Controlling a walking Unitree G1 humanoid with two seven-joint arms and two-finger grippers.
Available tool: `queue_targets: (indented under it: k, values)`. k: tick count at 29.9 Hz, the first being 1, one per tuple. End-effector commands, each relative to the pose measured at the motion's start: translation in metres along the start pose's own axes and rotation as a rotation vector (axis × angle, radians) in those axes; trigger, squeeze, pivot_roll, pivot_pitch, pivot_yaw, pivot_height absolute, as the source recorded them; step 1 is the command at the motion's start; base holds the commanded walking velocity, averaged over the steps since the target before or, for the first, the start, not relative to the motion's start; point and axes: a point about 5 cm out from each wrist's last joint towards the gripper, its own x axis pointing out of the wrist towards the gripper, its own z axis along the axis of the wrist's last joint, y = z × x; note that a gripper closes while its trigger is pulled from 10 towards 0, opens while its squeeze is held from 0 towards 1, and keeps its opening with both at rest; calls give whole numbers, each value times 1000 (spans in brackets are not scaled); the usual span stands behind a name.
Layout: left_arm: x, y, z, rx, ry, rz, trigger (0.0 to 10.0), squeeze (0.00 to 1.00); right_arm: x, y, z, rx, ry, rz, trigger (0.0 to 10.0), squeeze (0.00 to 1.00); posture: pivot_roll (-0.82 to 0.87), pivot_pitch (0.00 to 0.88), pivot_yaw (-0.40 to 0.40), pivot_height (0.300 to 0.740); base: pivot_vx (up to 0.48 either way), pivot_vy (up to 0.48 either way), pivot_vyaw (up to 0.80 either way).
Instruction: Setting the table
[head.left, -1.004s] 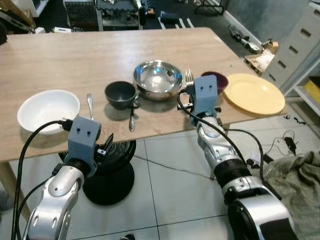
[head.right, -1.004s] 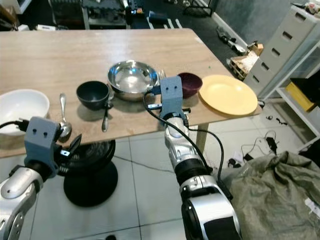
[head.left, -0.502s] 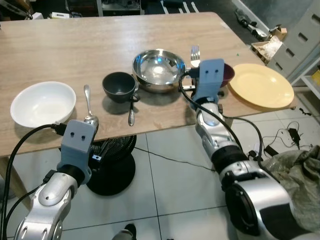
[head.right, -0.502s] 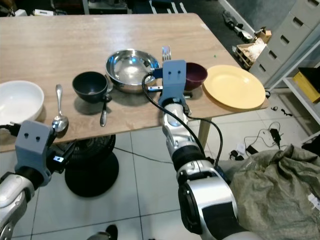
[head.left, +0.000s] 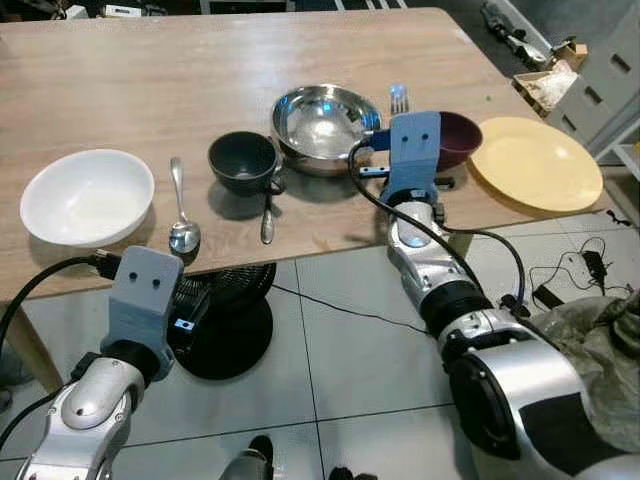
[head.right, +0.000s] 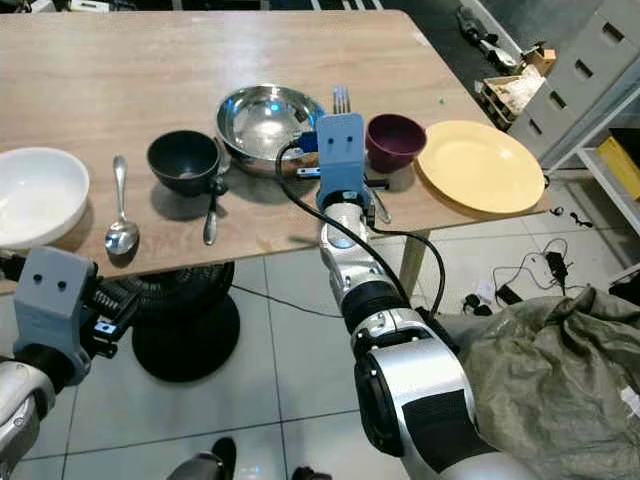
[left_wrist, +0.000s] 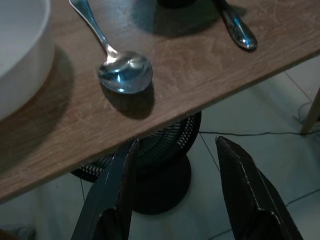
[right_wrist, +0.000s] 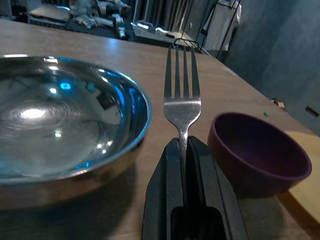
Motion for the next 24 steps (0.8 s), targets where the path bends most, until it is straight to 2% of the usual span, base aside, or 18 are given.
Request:
queue_targets:
  k: [1,2,6,15,16,17,24]
  values:
    - [-5,-1,-1,1,14,-3,10000,0,1,-2,0,8,2,-10,10000,490,341,282,5,740,0,0,0]
    - [-5,-1,-1,1,15,-3,10000,0,1,-1,0,16,2,-1,10000,988,341,282,5,740,0,0,0]
    - [-6,-1,-1,0,19,1,10000,0,1,4,3,32,-14,17,10000,1000,346,279,0,740,0,0,0]
    - [-4,-3,-1,-6,20,3,10000,0,5,-1,15,62,-74,-13,10000,980,341,260,-4,740,0,0,0]
    - [-4,-3,-1,-6,19,3,10000,0,6,-1,16,62,-79,-8,10000,435,339,257,-4,740,0,0,0]
    - [-3,-3,0,-7,16,3,10000,0,6,-3,16,62,-85,-6,10000,0,337,255,-5,740,0,0,0]
    - [2,-4,1,-12,0,2,10000,0,5,-12,13,113,-107,53,10000,0,298,230,-11,740,0,0,0]
